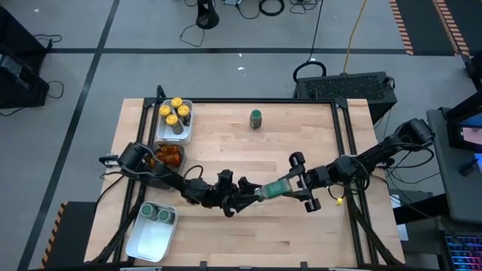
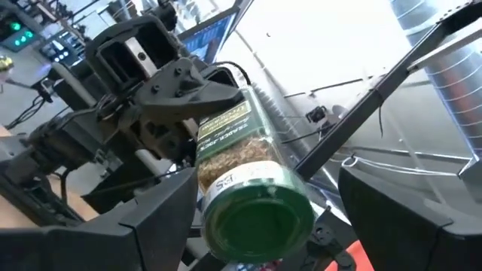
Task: Sort spices by type
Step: Put the right green seasoning bottle into the bottom white bin
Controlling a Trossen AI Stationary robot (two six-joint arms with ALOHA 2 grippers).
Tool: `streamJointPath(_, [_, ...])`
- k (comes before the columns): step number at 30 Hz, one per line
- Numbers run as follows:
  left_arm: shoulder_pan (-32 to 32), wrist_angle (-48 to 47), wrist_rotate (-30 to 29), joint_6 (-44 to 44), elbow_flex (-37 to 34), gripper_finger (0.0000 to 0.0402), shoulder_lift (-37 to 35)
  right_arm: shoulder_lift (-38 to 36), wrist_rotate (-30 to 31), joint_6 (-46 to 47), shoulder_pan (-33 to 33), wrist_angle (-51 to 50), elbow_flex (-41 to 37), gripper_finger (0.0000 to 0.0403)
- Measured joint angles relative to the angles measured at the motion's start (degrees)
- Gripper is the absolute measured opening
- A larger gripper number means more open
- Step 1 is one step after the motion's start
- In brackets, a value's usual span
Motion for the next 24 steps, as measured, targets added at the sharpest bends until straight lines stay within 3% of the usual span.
streamJointPath(9, [0.0, -3.3, -4.1, -5.7, 0.3, 0.0321, 0.0, 0.0, 0.2, -5.4, 0.0, -1.8, 0.0, 0.0176])
streamJointPath(24, [1.7, -7.1, -5.7, -9.0, 0.3, 0.0321, 0.0, 0.0, 2.9, -11.2, 0.0, -4.9, 0.0, 0.0176])
